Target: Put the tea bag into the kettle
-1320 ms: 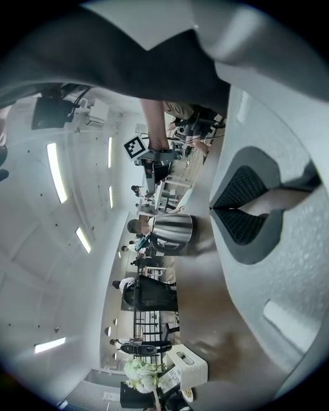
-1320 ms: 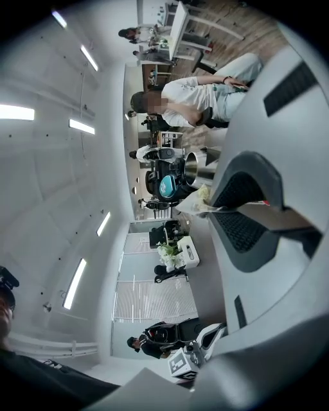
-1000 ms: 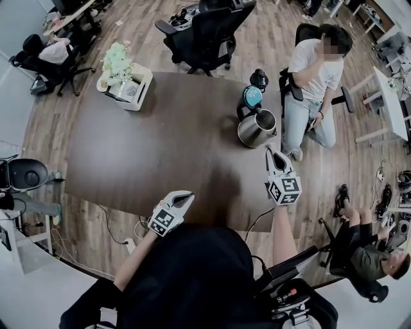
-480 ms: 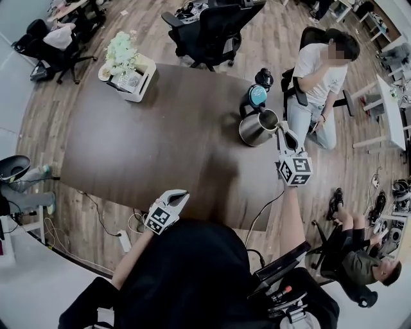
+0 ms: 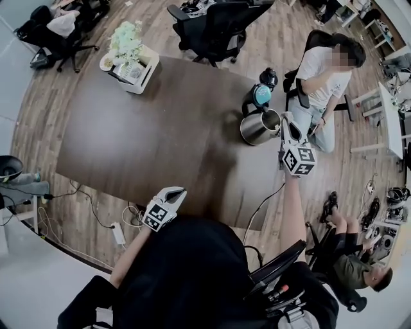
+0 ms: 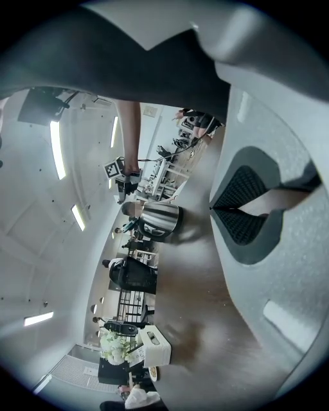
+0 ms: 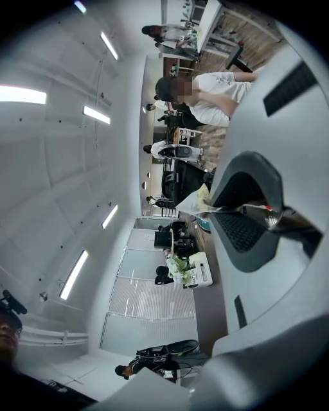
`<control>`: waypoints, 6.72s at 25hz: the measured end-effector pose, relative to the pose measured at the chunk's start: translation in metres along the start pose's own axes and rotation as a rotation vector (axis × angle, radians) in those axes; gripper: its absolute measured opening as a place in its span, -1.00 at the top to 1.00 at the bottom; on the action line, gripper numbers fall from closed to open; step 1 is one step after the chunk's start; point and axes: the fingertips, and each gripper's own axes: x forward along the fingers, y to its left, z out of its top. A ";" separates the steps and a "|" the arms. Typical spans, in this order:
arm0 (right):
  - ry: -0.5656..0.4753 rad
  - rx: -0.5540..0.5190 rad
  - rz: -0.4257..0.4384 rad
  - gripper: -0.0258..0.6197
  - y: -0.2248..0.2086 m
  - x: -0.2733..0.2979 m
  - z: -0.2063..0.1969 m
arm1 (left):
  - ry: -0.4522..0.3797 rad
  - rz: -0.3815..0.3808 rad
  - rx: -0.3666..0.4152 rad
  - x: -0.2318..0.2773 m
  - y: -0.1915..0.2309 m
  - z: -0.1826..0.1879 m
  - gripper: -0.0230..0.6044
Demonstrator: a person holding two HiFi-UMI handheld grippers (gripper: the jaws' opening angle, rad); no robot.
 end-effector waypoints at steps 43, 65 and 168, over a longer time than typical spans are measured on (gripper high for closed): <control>0.680 -0.189 0.144 0.85 0.000 0.069 -0.116 | -0.045 0.099 -0.108 -0.022 0.017 -0.018 0.91; 0.736 -0.216 0.200 0.67 0.006 0.064 -0.110 | -0.056 0.095 -0.089 -0.028 0.015 -0.012 0.91; -0.143 0.109 -0.336 0.89 0.378 -0.155 -0.006 | -0.056 -0.398 0.277 -0.161 0.126 0.027 0.91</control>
